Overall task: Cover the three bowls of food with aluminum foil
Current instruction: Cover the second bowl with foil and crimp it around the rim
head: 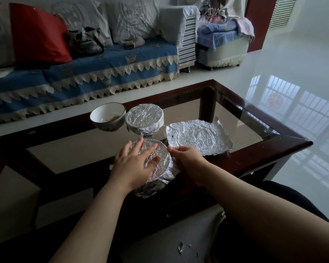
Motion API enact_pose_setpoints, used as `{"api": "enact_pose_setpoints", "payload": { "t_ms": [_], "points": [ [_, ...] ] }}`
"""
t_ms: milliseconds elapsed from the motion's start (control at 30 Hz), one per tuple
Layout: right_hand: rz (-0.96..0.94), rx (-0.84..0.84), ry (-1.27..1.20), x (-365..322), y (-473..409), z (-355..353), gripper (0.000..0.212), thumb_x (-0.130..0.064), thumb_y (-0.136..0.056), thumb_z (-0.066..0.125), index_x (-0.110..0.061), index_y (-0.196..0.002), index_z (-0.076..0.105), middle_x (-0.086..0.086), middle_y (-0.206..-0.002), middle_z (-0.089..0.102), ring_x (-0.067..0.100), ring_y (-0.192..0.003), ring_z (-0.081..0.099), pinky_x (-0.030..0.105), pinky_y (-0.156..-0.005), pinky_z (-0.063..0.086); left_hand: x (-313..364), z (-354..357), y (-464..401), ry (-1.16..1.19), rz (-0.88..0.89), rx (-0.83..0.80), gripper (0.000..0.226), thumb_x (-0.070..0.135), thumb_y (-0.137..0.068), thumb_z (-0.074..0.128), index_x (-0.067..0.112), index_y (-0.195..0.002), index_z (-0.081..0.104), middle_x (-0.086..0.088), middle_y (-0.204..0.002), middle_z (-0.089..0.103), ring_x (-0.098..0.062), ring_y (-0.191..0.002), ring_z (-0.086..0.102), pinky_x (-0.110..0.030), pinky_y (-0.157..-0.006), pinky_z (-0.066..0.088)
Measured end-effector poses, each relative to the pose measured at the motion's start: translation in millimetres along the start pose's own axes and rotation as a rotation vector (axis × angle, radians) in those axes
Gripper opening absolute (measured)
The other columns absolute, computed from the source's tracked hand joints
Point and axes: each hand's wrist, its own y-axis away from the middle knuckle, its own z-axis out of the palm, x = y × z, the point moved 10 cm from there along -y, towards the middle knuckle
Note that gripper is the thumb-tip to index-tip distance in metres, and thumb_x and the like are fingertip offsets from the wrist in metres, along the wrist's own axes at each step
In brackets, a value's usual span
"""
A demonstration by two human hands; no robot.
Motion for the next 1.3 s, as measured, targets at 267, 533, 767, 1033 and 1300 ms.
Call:
{"api": "enact_pose_setpoints", "payload": {
  "t_ms": [267,533,767,1033,1300],
  "points": [
    [-0.15,0.17,0.281,-3,-2,-8,0.036,-0.04,-0.092,0.058,-0.016,-0.066,0.048,-0.001,-0.049,0.048,0.009,-0.038,0.043,0.024,-0.047,0.039,0,-1,0,0.004,-0.001,0.03,0.077,0.079,-0.07,-0.002,0.059,-0.141,0.017,0.008,-0.16,0.009,-0.026,-0.146,0.007,-0.049,-0.114,0.012],
    [-0.101,0.117,0.385,-1,-5,0,0.046,-0.044,-0.096,0.048,-0.016,-0.06,0.043,0.003,-0.047,0.045,0.022,-0.047,0.043,0.038,-0.059,0.039,0,-2,-1,0.005,-0.005,0.041,0.077,0.08,-0.07,-0.002,0.058,-0.141,0.019,0.008,-0.16,0.01,-0.027,-0.146,0.008,-0.05,-0.113,0.012],
    [-0.015,0.062,0.35,4,-2,1,0.045,-0.041,-0.098,0.046,-0.014,-0.061,0.045,-0.002,-0.037,0.049,0.017,-0.034,0.043,0.023,-0.041,0.038,0,0,0,-0.001,-0.025,0.006,0.075,0.081,-0.073,0.003,0.058,-0.142,0.018,0.008,-0.161,0.006,-0.026,-0.146,0.005,-0.049,-0.114,0.01],
    [-0.074,0.122,0.498,1,-10,0,0.035,-0.022,-0.097,0.051,-0.016,-0.063,0.052,-0.003,-0.04,0.047,0.007,-0.034,0.043,0.02,-0.044,0.039,0,-2,4,0.019,-0.08,0.022,0.062,0.067,-0.081,0.02,0.056,-0.142,0.022,0.007,-0.161,0.009,-0.027,-0.146,0.007,-0.048,-0.115,0.009],
    [-0.157,0.195,0.294,-21,-4,-12,0.03,-0.031,-0.101,0.039,-0.01,-0.091,0.059,0.004,-0.071,0.063,0.013,-0.057,0.055,0.027,-0.058,0.047,4,-1,15,0.025,-0.209,0.055,0.055,0.061,-0.092,0.031,0.053,-0.144,0.019,0.003,-0.161,0.007,-0.031,-0.145,0.006,-0.048,-0.115,0.009]
  ]
}}
